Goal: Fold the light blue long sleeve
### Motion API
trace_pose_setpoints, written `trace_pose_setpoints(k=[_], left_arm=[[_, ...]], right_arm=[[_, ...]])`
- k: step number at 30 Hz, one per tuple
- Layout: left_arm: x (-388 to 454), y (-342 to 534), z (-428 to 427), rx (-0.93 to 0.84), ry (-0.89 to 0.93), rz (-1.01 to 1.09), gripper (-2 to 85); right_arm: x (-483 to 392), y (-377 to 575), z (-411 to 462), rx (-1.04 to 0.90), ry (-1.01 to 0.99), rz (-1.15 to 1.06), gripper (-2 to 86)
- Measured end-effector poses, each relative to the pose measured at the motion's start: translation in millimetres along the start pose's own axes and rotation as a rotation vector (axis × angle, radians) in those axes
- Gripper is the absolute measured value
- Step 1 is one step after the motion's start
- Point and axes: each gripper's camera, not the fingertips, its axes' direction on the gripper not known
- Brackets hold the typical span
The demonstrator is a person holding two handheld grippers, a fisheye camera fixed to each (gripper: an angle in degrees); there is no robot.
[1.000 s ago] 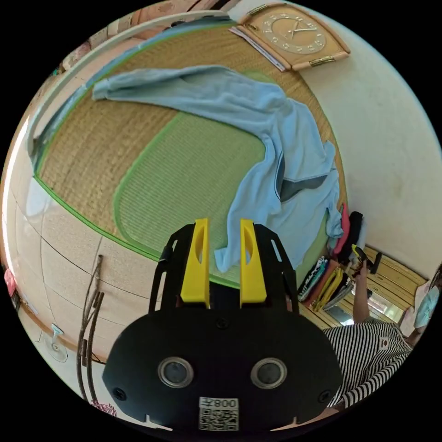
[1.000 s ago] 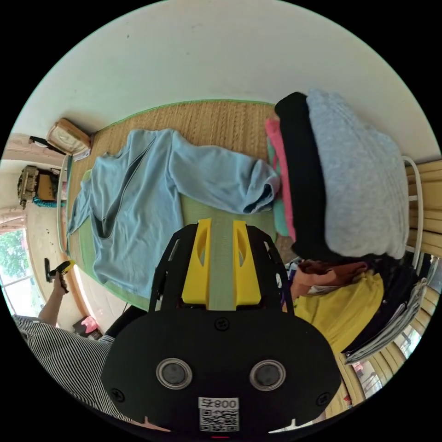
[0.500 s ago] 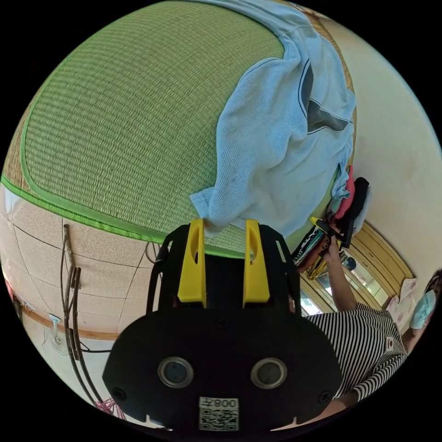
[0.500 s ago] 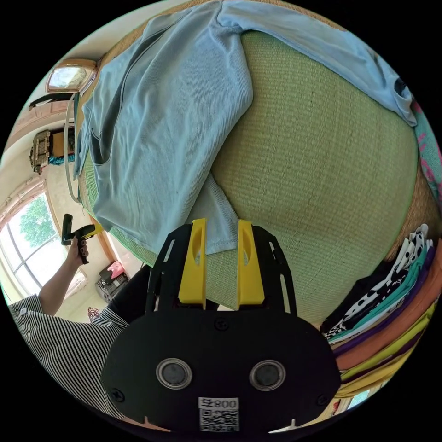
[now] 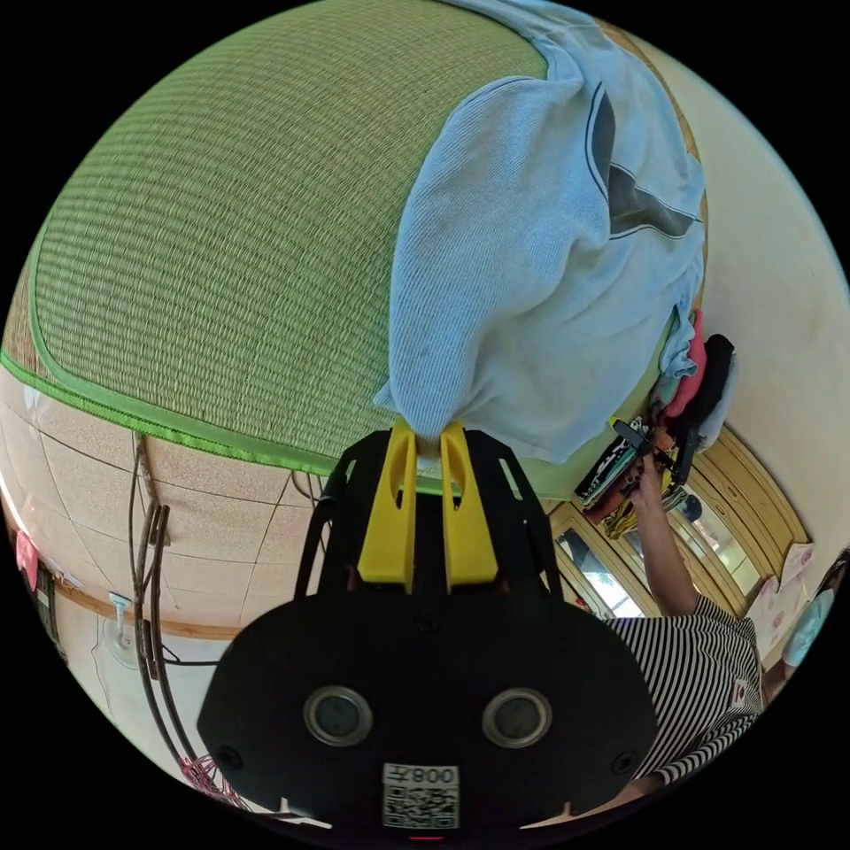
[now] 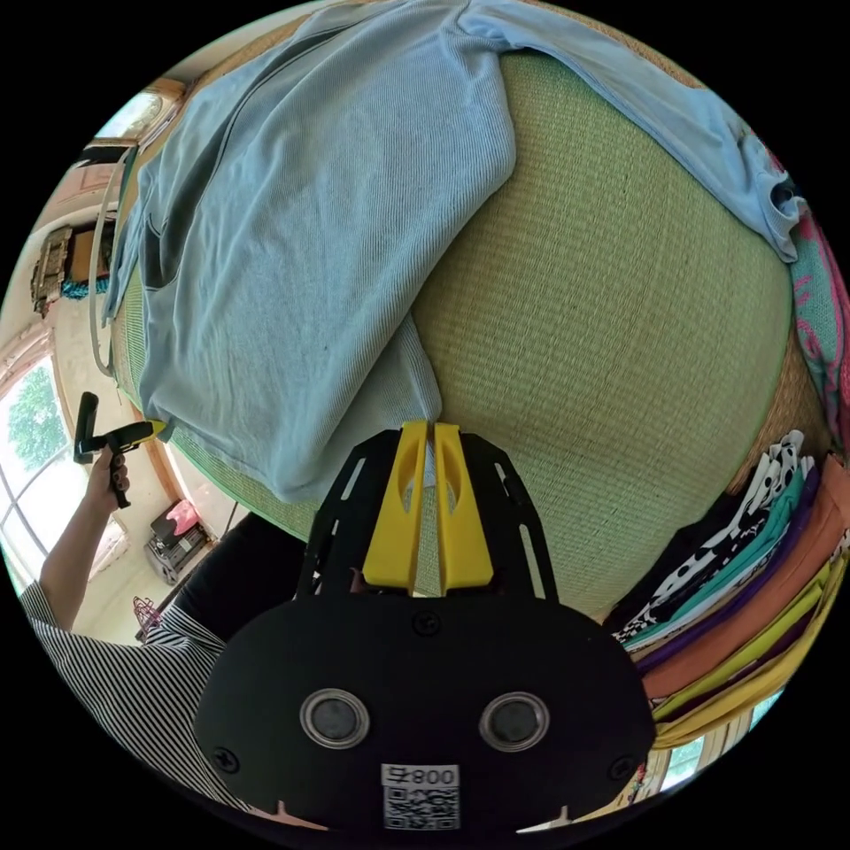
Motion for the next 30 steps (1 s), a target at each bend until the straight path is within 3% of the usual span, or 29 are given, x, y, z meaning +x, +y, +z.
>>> trace_pose_setpoints(k=[25, 30], left_arm=[[35.9, 47.6, -32.9, -0.087, 0.077, 0.011, 4.7], [42.2, 34.8, -33.5, -0.119, 0.061, -0.05, 6.2]], right_arm=[[45.5, 117.6, -42.8, -0.083, -0.067, 0.114, 0.8], [65.4, 112.1, -28.4, -0.132, -0.156, 0.279, 0.6]])
